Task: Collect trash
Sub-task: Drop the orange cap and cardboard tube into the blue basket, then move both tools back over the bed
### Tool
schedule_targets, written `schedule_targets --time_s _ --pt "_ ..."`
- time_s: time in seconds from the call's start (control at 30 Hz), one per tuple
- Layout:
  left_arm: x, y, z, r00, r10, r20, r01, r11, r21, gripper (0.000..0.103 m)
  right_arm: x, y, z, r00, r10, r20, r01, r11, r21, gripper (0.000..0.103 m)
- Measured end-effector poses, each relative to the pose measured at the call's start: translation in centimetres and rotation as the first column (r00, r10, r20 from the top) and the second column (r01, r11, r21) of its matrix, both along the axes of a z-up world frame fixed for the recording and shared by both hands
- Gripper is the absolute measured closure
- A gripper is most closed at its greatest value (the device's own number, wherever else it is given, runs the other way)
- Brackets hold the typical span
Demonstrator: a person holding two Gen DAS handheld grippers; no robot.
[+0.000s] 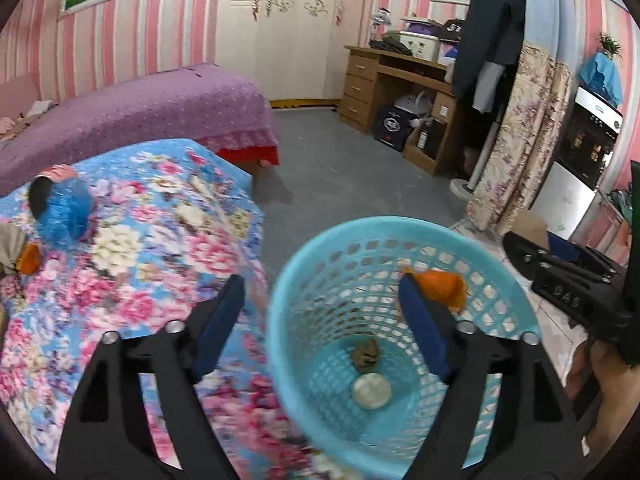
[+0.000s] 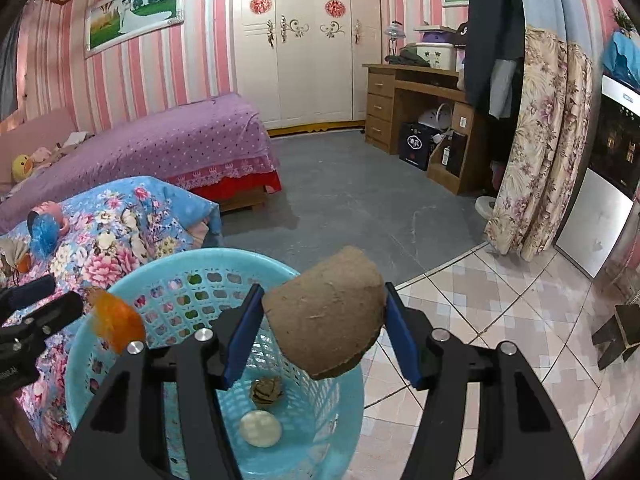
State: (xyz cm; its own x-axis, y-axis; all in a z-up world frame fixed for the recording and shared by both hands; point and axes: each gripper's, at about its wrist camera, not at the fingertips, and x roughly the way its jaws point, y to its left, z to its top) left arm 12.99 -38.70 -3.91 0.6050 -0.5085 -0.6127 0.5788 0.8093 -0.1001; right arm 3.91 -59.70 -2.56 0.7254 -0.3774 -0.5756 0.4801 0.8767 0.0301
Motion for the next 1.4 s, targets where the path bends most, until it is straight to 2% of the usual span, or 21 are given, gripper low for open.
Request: schedule_targets --time_s 0.1,0.33,0.47,0.57,0.67,0.8,0.93,1.07,1.2,1.4 --pt "0.6 2.4 0.5 0.998 0.051 0.029 -0.051 0.999 -0.007 0.010 0.3 0.7 0.1 1.000 0.016 -0.001 -0.016 1.000 -0.014 0.044" --pt "1.6 6.7 1.0 0.990 0.139 0.038 -0.140 0.990 0.008 0.010 1.5 2.9 0.0 0.998 0.059 -0.017 -0.059 0.998 -0.032 0.043" --pt "1.2 8.2 1.4 0.984 0.161 0.069 -0.163 0.986 0.023 0.009 2.1 4.1 0.2 0.998 0.062 -0.022 -0.063 0.997 -0.049 0.030" --pt "1.2 9.6 1.8 0.982 0.177 0.064 -0.178 0.984 0.017 0.008 2.4 4.7 0.6 0.999 0.039 -0.025 -0.041 0.997 -0.069 0.017" --pt "1.3 11.1 2.4 0.979 0.195 0.063 -0.196 0.981 0.013 0.008 2.5 5.1 1.0 1.000 0.020 -0.012 -0.020 0.999 -0.046 0.009" --pt "1.5 13.7 3.3 0.971 0.229 0.069 -0.230 0.973 0.004 0.006 3.1 6.6 2.0 1.000 0.010 -0.001 -0.010 0.999 -0.053 0.007" --pt "2.0 17.2 4.3 0.959 0.274 0.070 -0.275 0.961 0.002 0.006 4.4 9.3 3.0 0.999 0.046 0.018 -0.045 0.997 -0.060 0.007" --pt "2.8 22.0 5.0 0.940 0.328 0.089 -0.332 0.943 0.035 0.006 5.7 12.1 3.7 0.995 0.086 0.046 -0.084 0.995 -0.050 0.007" --pt "3.7 27.3 5.3 0.909 0.400 0.121 -0.410 0.909 0.073 0.006 7.3 15.5 3.9 0.990 0.127 0.061 -0.125 0.991 -0.040 0.007" --pt "5.4 35.7 4.3 0.857 0.513 0.038 -0.515 0.856 0.052 0.006 9.4 20.4 3.6 0.978 0.199 0.066 -0.198 0.980 -0.027 0.007"
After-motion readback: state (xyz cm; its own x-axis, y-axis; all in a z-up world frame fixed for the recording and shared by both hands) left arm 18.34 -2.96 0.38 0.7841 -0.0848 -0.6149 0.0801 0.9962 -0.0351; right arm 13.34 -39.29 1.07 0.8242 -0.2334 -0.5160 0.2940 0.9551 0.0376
